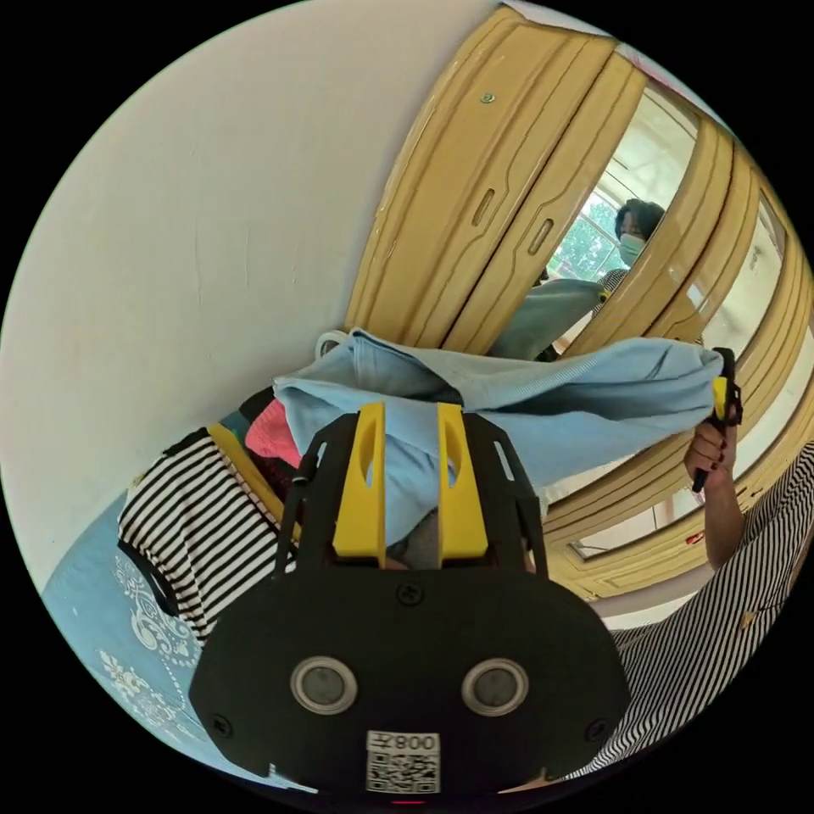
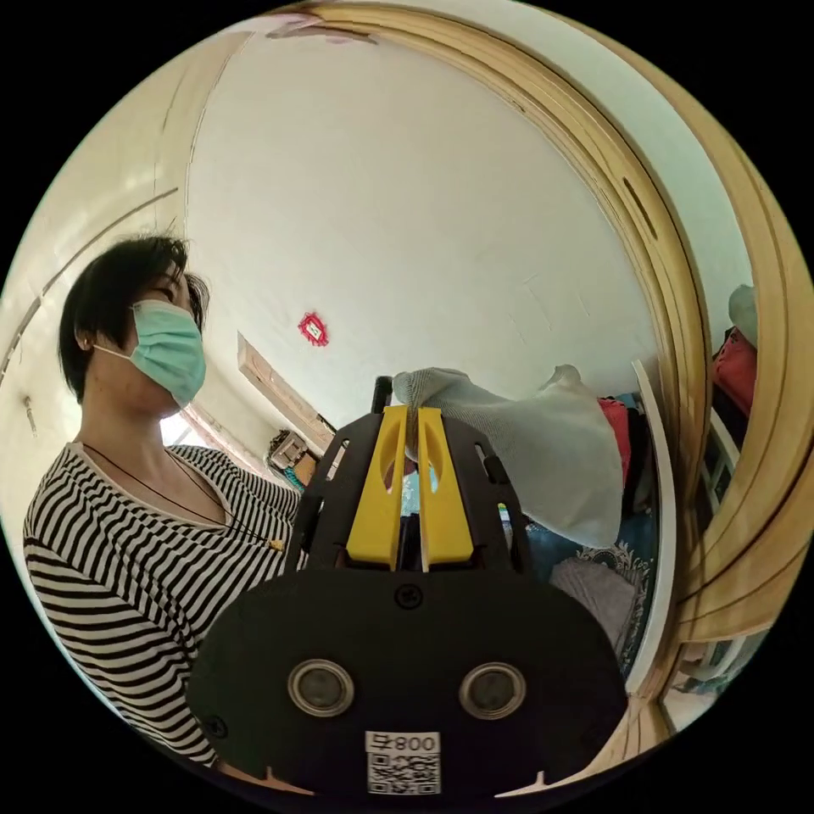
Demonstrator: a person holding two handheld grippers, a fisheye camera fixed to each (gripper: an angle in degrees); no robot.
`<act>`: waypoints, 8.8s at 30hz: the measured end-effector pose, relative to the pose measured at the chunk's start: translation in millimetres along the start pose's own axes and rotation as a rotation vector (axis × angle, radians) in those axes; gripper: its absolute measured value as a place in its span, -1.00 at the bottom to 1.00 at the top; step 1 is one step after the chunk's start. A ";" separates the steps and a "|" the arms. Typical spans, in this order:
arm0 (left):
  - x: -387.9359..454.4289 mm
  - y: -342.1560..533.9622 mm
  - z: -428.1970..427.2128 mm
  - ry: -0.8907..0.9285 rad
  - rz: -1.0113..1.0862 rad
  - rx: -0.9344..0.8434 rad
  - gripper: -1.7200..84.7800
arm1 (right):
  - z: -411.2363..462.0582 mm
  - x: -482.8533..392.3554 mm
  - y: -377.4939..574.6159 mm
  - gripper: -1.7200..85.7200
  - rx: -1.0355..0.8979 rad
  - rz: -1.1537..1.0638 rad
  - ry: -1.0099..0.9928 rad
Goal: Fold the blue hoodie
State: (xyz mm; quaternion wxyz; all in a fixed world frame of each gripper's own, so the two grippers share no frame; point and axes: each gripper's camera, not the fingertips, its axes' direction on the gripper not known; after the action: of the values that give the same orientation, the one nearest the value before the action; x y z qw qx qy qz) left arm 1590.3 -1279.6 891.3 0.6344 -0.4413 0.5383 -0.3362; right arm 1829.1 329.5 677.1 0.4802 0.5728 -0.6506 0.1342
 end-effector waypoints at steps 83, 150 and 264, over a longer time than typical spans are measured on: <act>432.0 650.4 -1235.0 -0.448 -0.409 0.980 -0.90 | 492.5 -466.3 316.5 -0.92 -0.275 -0.606 -0.725; -392.4 599.4 -1353.3 -0.094 -0.903 0.359 -0.86 | 1155.7 8.6 511.8 -0.93 -0.820 0.282 0.193; -635.4 953.5 -1256.1 -0.011 -1.226 -0.544 -0.80 | 928.9 240.9 936.1 -0.78 -1.026 0.418 0.472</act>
State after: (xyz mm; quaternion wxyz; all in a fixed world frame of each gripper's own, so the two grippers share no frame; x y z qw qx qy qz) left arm 189.8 -588.8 218.8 0.1974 -0.8131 0.2525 -0.4860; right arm 601.4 -204.0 749.1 0.7902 0.0827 -0.6069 0.0182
